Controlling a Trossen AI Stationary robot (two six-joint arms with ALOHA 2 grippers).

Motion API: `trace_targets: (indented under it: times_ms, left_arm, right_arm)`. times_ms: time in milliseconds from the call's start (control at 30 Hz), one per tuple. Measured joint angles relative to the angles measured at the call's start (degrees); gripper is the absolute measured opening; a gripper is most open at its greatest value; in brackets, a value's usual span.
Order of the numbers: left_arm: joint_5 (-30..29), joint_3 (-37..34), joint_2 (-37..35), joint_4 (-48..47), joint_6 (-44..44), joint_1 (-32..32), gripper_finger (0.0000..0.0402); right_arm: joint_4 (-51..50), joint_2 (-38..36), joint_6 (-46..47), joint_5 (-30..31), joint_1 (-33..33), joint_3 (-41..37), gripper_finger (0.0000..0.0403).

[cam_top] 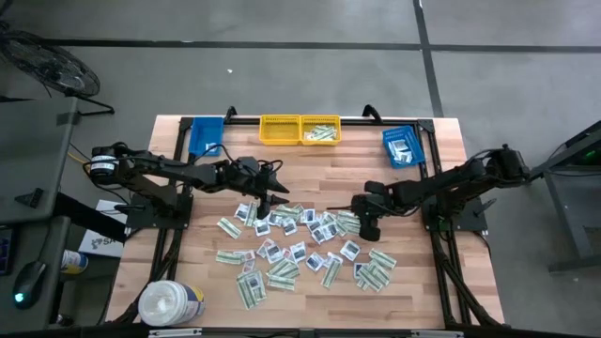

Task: Pick & Place First Aid Supplies
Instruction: Put the green bandage pack into the right yellow bin

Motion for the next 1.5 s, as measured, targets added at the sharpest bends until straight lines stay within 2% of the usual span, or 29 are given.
trace_targets:
  times_ms: [267,533,733,933,1333,1500]
  left_arm:
    - [0.04,0.00,0.00,0.01,0.00,0.00,0.0162]
    - [0.04,0.00,0.00,-0.15,0.00,0.00,0.0162]
    - [0.02,0.00,-0.02,-0.38,0.00,0.00,0.0162]
    - [0.02,0.00,0.00,-0.78,0.00,0.00,0.0162]
    - [0.02,0.00,0.00,-1.30,0.00,0.00,0.0162]
    - [0.02,0.00,-0.02,-1.30,0.00,0.00,0.0162]
  right_arm:
    - [-0.15,0.51,-0.52,1.76,0.11,0.02,0.0144]
    - [1.70,6.58,-0.51,0.77,0.11,0.41,0.0144]
    - [2.54,8.51,0.45,-1.24,0.06,0.50,0.0141]
    - [2.51,8.61,1.11,-2.53,0.04,0.46,0.0108]
    - [2.27,8.68,2.92,-3.07,0.00,0.37,0.0010]
    - [2.15,7.99,5.42,-2.96,-0.10,0.28,0.0002]
